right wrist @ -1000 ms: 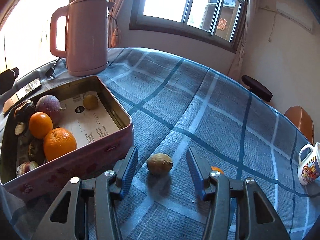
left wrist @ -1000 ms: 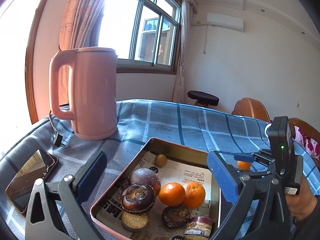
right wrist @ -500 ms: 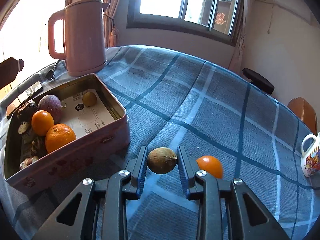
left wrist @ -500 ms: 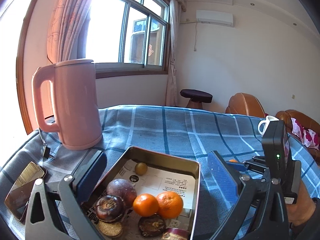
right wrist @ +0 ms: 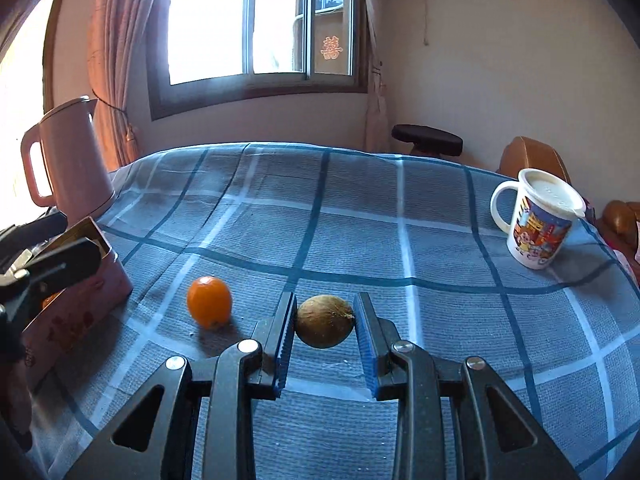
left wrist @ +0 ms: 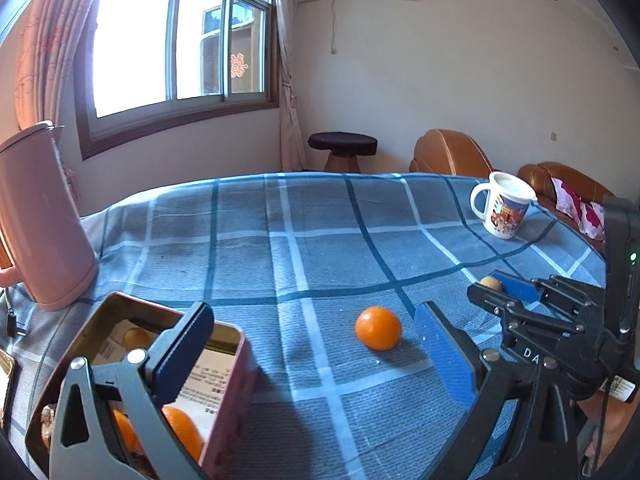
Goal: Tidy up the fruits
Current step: 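Grasp the small orange with the left tool while the right tool grasps the small brown fruit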
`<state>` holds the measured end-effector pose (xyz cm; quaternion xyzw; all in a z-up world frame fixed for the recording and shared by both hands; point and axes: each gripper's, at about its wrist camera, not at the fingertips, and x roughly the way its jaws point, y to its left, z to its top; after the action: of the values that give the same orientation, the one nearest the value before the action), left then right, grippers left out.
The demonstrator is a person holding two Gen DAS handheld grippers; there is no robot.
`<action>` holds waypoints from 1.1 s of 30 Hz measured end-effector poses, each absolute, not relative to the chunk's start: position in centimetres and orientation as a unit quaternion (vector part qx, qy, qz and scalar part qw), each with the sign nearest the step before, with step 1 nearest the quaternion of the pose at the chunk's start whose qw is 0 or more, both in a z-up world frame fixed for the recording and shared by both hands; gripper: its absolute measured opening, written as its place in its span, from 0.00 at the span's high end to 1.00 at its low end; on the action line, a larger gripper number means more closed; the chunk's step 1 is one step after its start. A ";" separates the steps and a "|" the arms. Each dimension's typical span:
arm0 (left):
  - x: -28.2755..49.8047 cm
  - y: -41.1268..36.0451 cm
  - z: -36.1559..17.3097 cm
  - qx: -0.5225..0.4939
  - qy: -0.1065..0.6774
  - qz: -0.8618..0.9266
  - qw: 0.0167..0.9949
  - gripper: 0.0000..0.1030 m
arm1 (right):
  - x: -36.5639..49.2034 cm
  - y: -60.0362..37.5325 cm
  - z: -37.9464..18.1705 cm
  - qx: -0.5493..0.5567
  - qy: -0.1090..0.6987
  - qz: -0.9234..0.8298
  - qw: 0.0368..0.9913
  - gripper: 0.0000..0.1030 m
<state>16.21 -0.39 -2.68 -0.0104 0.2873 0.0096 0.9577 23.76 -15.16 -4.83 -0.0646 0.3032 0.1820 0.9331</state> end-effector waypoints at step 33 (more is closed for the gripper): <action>22.8 -3.4 -7.6 -0.031 0.401 -0.098 0.910 0.59 | 23.3 -16.5 -4.5 -0.044 0.286 0.178 0.941 0.70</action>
<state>22.78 -3.39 -7.61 -0.0314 0.4011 -0.0982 0.9102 23.32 -16.48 -4.48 -0.0438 0.2860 0.1779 0.9405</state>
